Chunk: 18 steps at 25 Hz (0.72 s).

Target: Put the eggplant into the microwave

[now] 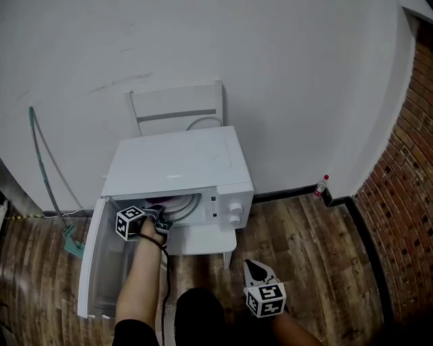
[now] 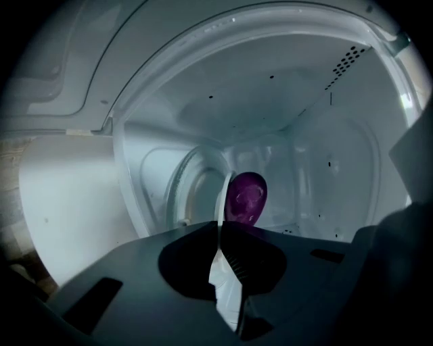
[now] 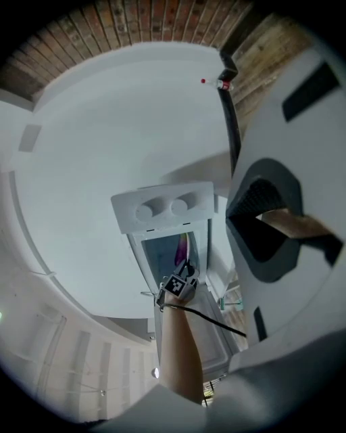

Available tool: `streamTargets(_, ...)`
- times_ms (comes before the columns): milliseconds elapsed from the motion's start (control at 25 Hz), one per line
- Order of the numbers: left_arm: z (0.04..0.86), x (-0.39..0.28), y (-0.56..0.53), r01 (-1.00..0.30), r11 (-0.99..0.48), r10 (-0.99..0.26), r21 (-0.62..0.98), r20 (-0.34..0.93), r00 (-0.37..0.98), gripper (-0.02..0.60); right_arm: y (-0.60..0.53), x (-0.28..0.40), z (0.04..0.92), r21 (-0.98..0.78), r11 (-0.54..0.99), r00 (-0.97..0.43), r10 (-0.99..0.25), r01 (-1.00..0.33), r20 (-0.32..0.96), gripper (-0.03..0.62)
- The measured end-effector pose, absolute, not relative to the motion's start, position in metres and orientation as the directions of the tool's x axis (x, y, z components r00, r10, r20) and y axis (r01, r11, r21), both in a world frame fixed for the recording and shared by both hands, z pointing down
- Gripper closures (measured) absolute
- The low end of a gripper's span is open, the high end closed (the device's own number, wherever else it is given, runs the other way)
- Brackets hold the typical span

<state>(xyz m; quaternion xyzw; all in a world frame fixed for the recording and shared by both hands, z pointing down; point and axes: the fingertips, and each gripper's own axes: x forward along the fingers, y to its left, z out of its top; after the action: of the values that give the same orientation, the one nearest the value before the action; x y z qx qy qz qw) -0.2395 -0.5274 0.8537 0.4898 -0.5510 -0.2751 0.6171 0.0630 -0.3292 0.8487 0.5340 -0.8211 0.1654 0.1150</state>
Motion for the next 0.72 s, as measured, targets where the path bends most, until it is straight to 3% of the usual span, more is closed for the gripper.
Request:
streamTargets(200, 0.855, -0.237, -0.527, -0.331, 0.374, -0.861, 0.866, 0.457, 0.223, 0.554, -0.326, 0.063, 0.849, -0.160, 0.373, -0.406, -0.839, -0.914, 0.362, 0.582)
streamTargets(440, 0.852, -0.239, -0.528, -0.650, 0.355, -0.816, 0.672, 0.562, 0.135, 0.493, -0.318, 0.061, 0.853, -0.162, 0.391, -0.424, -0.832, -0.906, 0.359, 0.582)
streamTargets(560, 0.851, -0.245, -0.528, -0.787, 0.345, -0.798, 0.511, 0.601, 0.041, 0.445, -0.316, 0.065, 0.856, -0.166, 0.388, -0.422, -0.831, -0.907, 0.362, 0.582)
streamTargets(640, 0.849, -0.249, -0.528, -0.858, 0.332, -0.791, 0.391, 0.611, -0.028, 0.363, -0.314, 0.067, 0.858, -0.168, 0.384, -0.419, -0.831, -0.908, 0.365, 0.582)
streamTargets(720, 0.849, -0.248, -0.529, -0.896, 0.311, -0.789, 0.317, 0.612, -0.058, 0.321, -0.313, 0.069, 0.860, -0.170, 0.382, -0.418, -0.831, -0.908, 0.366, 0.582)
